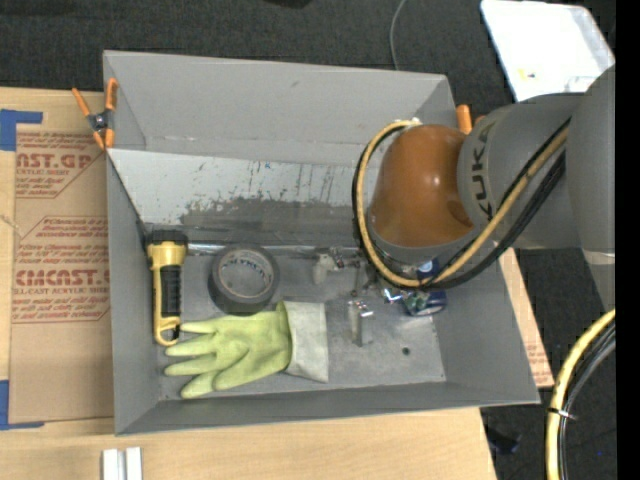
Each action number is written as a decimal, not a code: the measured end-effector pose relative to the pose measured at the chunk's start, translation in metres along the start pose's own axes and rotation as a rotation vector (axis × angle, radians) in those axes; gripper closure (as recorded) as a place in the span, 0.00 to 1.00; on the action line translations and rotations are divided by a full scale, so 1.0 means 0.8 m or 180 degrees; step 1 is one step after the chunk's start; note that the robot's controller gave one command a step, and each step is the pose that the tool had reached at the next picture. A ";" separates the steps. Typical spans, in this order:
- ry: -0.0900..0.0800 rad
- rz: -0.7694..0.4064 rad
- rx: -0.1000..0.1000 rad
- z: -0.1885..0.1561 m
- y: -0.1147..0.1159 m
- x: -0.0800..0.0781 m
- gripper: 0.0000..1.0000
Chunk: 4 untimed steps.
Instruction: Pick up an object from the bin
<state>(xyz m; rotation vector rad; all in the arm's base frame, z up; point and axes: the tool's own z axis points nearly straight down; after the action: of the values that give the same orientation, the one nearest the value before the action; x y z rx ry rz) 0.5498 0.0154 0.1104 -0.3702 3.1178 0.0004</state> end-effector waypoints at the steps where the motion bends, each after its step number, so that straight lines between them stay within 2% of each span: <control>1: -0.0030 -0.0387 0.0008 0.049 0.091 0.019 0.00; 2: -0.0032 -0.1066 0.0013 0.050 0.087 0.057 1.00; 3: -0.0032 -0.1066 0.0013 0.050 0.087 0.057 1.00; 4: -0.0006 -0.1065 0.0005 0.019 0.088 0.060 1.00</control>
Offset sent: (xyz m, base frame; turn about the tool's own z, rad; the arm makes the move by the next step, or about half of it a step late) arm -0.0607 0.0558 -0.0404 -0.3350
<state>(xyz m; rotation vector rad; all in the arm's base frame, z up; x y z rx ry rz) 0.4870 0.0725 0.0955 -0.8837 3.0107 -0.0024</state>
